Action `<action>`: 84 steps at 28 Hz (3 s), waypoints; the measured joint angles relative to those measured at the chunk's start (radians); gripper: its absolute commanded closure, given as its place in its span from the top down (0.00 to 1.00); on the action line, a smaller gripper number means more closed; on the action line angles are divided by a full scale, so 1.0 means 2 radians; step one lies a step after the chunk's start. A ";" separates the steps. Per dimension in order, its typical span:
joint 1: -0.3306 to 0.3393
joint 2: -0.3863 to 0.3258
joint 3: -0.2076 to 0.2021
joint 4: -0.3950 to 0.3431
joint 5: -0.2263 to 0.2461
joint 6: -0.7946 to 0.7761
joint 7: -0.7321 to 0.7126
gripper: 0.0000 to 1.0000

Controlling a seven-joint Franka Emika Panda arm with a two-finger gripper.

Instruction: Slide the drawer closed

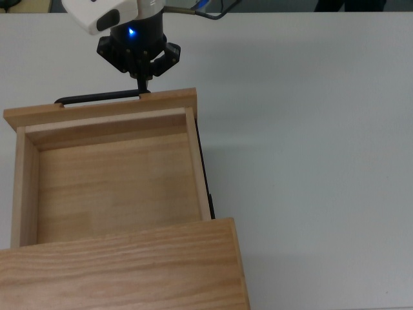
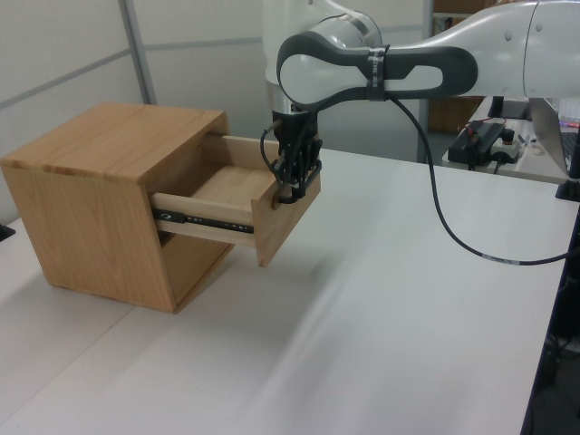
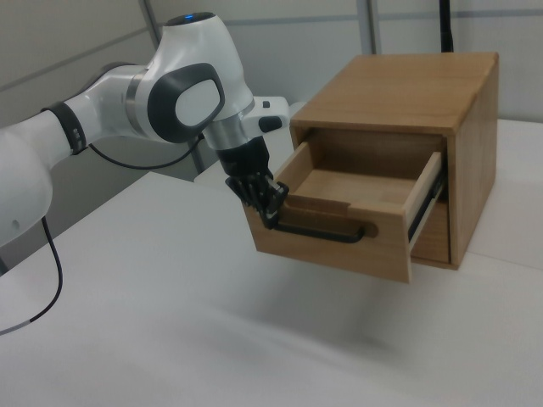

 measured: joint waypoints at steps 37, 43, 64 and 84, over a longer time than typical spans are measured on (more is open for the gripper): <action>0.014 0.137 0.007 -0.003 0.002 0.574 0.000 0.00; 0.018 0.137 0.007 0.000 0.005 0.576 0.001 0.00; 0.016 0.014 0.006 0.033 0.062 0.239 0.001 0.32; -0.021 -0.072 -0.007 0.033 0.050 -0.079 -0.011 1.00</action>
